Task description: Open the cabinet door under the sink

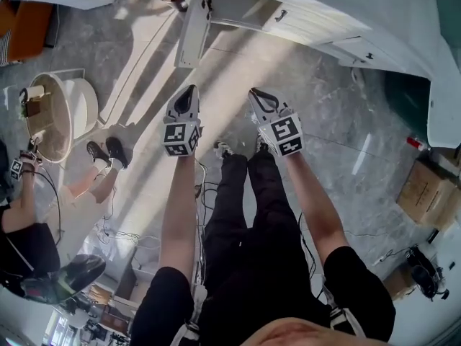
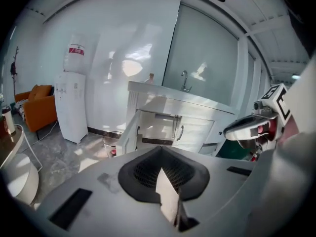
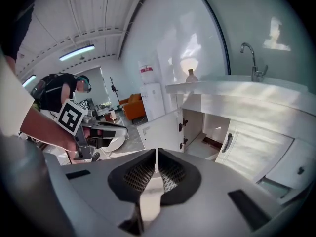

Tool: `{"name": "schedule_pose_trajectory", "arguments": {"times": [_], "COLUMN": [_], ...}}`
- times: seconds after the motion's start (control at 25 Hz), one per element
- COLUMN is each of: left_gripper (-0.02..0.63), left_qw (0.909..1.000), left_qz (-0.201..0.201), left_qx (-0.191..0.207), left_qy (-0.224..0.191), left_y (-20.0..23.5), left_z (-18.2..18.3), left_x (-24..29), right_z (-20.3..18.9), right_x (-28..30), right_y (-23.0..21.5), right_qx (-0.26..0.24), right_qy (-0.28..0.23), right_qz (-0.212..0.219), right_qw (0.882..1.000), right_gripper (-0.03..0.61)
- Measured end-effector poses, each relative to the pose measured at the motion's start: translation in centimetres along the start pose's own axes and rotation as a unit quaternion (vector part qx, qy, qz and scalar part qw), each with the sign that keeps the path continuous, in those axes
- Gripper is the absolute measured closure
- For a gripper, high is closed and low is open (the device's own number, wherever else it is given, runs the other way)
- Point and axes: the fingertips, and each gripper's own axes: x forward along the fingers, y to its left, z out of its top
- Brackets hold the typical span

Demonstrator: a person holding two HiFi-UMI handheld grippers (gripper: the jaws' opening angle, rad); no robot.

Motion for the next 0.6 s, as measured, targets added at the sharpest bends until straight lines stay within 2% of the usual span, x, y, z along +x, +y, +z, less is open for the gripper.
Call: {"name": "schedule_pose_trajectory", "arguments": {"times": [0.16,0.28,0.48,0.6], "left_gripper": [0.598,0.598,0.598,0.598], "left_qw": [0.9985,0.9956,0.9914,0.9904], "left_qz": [-0.05,-0.087,-0.103,-0.109], "left_qx": [0.008,0.022,0.076,0.08], "left_qy": [0.022,0.028,0.025,0.029], "left_y": [-4.3,-7.3,-11.9,-14.2], "left_z": [1.4,4.0,7.8,8.1], "left_x": [-3.4,-5.7,-9.2,-11.2], "right_z": [1.3,2.6,2.3,1.0], "right_x": [-3.9,-6.5,-10.7,-13.0], "right_y": [0.1,-0.4,-0.7,1.3], "right_qx": [-0.027,-0.048,-0.061,-0.072], "right_qy": [0.012,0.018,0.025,0.038], "right_qz": [0.009,0.013,0.019,0.035], "right_qw": [1.0,0.999,0.998,0.996], "right_gripper": [0.506,0.506,0.506,0.506]}}
